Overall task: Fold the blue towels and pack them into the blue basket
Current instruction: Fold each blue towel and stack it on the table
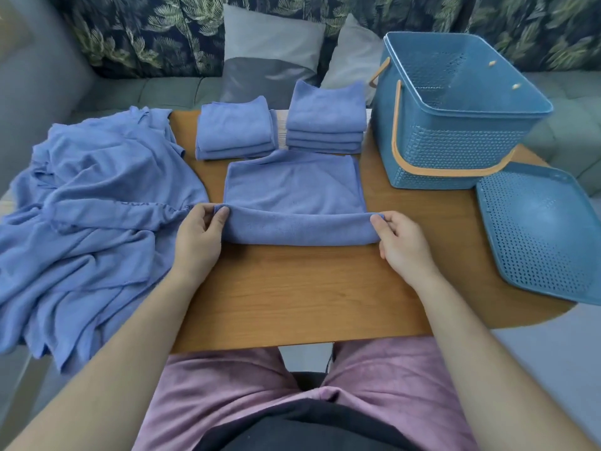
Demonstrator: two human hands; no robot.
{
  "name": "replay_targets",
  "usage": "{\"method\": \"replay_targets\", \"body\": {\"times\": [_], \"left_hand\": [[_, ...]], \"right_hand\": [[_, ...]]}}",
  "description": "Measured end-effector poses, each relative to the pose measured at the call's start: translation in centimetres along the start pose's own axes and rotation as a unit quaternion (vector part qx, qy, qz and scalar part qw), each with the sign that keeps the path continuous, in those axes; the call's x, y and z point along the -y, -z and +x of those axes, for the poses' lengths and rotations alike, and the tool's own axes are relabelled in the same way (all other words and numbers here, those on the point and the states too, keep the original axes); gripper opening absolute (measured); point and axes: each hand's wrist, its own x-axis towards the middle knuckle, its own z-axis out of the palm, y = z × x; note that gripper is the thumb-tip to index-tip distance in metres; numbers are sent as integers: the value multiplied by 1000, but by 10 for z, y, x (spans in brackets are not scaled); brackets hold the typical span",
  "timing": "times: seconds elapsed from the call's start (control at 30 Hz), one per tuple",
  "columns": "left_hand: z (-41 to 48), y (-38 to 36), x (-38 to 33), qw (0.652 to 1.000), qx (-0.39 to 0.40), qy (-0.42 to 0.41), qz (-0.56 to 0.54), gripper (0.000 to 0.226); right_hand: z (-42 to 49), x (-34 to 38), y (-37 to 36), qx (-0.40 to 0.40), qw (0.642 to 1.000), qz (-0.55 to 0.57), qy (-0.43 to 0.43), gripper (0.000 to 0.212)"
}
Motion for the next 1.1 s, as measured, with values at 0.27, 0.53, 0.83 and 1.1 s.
{"method": "replay_targets", "body": {"times": [0.27, 0.53, 0.83, 1.1], "left_hand": [[-7, 5, -8, 989, 18, 21, -145, 48], [-5, 8, -10, 993, 107, -48, 30, 39], [5, -59, -12, 885, 216, -164, 379, 77], [-63, -45, -16, 884, 181, -207, 378, 66]], "right_hand": [[-5, -2, 5, -6, 994, 107, -8, 44], [-7, 5, -9, -66, 985, -110, 113, 21], [3, 20, -91, 124, 893, -410, 138, 58], [-59, 28, -62, 107, 907, -384, 136, 63]]}}
